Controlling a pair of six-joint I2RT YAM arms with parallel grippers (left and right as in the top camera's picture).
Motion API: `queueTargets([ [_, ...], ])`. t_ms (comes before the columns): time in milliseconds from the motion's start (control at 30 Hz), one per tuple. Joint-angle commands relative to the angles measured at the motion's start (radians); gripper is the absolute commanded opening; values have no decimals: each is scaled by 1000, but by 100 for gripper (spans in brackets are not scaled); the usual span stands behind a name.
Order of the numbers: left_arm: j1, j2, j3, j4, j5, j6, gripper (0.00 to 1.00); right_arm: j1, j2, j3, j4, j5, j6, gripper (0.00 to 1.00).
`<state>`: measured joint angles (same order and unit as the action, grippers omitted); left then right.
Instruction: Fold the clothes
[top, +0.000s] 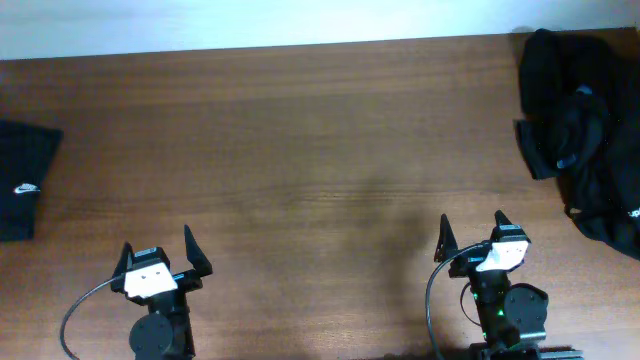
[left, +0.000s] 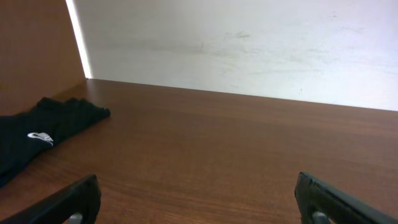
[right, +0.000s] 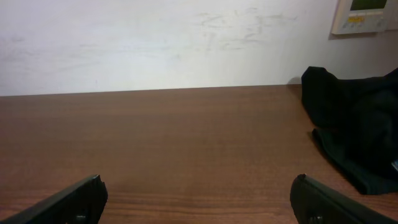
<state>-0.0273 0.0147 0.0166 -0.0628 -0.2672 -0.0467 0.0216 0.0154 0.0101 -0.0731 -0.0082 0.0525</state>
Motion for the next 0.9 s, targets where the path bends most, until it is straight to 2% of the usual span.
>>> queueTargets([
  [0, -5, -8, -7, 5, -10, -6, 99, -6, -9, -5, -5, -13, 0, 99],
  [733, -5, -8, -7, 5, -10, -6, 99, -6, -9, -5, -2, -8, 2, 99],
  [867, -5, -8, -7, 5, -10, -6, 100, -6, -9, 11, 11, -101, 35, 99],
])
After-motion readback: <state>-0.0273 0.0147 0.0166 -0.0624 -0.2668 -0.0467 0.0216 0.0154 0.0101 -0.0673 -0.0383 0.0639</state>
